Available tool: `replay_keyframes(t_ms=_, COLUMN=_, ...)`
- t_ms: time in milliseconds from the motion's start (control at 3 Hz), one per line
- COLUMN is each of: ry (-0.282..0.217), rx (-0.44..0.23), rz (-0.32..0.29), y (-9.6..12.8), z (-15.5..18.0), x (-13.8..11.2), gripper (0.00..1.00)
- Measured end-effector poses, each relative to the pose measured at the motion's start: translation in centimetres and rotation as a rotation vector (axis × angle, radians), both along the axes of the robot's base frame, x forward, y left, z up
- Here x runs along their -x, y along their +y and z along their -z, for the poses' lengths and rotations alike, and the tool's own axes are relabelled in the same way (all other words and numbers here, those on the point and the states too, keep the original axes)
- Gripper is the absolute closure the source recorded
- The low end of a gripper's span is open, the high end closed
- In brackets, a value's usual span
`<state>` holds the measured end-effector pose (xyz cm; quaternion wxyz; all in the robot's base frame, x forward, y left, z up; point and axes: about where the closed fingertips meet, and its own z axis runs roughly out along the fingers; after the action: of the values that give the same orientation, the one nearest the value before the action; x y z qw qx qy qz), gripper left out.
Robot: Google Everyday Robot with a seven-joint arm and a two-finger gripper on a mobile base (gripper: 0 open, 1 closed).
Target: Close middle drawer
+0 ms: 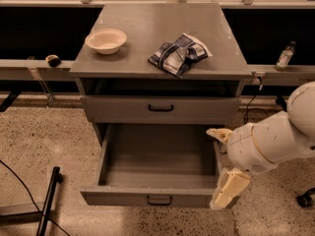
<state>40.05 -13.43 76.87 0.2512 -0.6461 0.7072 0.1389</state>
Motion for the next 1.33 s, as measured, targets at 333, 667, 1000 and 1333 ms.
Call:
replay_keyframes(t_ms=333, ry=0.016, rx=0.004, rz=0.007, y=0.0, z=0.5, x=-0.3, gripper=0.00)
replay_keyframes(t_ms=667, ry=0.020, rx=-0.055, rz=-0.017, y=0.7, z=5.3, x=-0.3, gripper=0.00)
replay_keyframes(t_ms=1000, ry=0.014, rx=-0.155, rz=-0.030, y=0.7, z=12.9, x=-0.1, gripper=0.00)
replay_keyframes(t_ms=1333, ry=0.013, rx=-0.217, rz=-0.044, y=0.5, z=18.2, x=0.4, gripper=0.00)
